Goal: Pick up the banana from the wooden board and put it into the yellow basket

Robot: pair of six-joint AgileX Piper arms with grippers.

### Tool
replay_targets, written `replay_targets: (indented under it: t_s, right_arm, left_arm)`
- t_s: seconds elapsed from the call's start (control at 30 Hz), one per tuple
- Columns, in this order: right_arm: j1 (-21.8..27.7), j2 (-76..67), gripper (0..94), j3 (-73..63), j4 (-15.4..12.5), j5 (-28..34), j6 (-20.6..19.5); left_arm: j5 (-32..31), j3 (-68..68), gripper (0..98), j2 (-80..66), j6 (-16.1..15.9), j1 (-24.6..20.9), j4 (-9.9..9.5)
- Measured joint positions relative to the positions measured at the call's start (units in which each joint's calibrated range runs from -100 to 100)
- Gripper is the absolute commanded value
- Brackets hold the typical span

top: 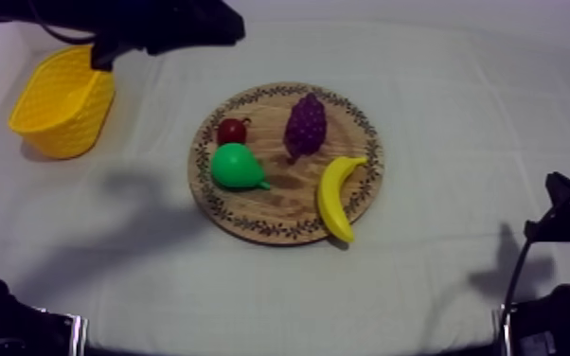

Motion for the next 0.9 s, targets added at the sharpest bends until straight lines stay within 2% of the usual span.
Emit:
replay_targets:
  t_s: [0.17,0.43,0.53,0.67,0.8,0.9]
  right_arm:
    - [0.0,0.0,0.6,0.0,0.0,0.0,0.0]
    - [0.0,0.0,0.6,0.0,0.0,0.0,0.0]
    - [0.0,0.0,0.6,0.0,0.0,0.0,0.0]
    - [0.0,0.0,0.6,0.0,0.0,0.0,0.0]
    - [0.0,0.0,0.6,0.0,0.0,0.0,0.0]
    - [0.0,0.0,0.6,0.0,0.0,0.0,0.0]
  left_arm:
    - [0.3,1.9,0.2,3.9,-1.5,0.1,2.87]
    - [-4.5,9.6,0.6,7.2,-3.7,0.8,6.42]
    - [-6.4,12.2,8.6,8.0,-4.3,1.4,7.55]
    - [-8.4,14.8,30.9,8.3,-4.6,2.0,8.77]
    - [-9.2,14.2,38.8,8.1,-4.0,3.4,7.47]
    - [-9.7,13.3,40.7,8.0,-3.9,4.1,7.19]
